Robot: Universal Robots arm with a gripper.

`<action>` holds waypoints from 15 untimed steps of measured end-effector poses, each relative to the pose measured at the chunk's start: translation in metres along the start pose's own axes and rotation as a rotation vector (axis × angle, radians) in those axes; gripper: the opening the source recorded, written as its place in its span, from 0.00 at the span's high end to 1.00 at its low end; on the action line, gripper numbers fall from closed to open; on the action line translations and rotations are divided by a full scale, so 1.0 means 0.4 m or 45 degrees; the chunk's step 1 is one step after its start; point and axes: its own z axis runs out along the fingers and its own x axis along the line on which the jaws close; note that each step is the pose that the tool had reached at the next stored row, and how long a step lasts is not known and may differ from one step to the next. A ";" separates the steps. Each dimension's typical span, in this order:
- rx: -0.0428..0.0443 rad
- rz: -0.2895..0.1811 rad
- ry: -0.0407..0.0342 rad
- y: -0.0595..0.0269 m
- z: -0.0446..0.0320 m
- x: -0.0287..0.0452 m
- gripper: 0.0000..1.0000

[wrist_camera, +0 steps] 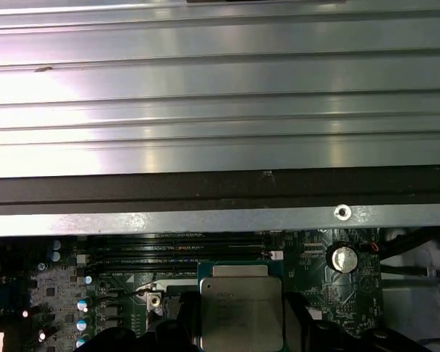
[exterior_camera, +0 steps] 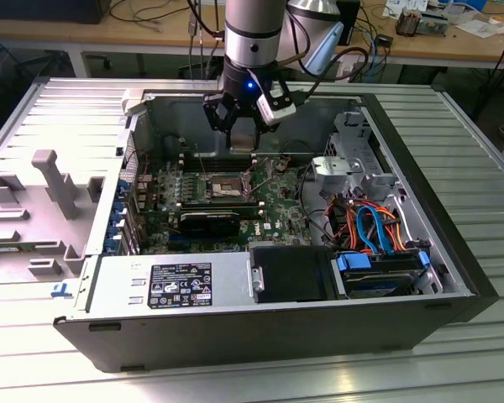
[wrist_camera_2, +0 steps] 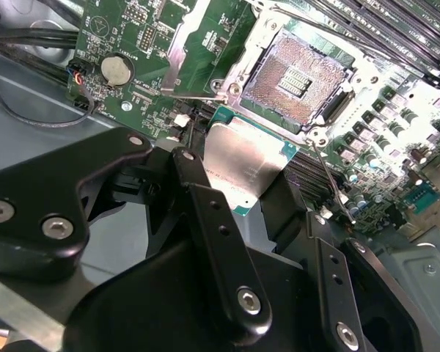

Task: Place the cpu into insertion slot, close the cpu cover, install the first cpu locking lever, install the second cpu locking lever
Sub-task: 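Place the cpu into insertion slot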

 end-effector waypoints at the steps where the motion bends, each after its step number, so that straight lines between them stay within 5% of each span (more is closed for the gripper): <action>1: 0.000 0.000 0.0000 0.000 0.001 0.001 0.46; 15: 0.000 0.000 0.0000 -0.002 0.010 0.006 0.46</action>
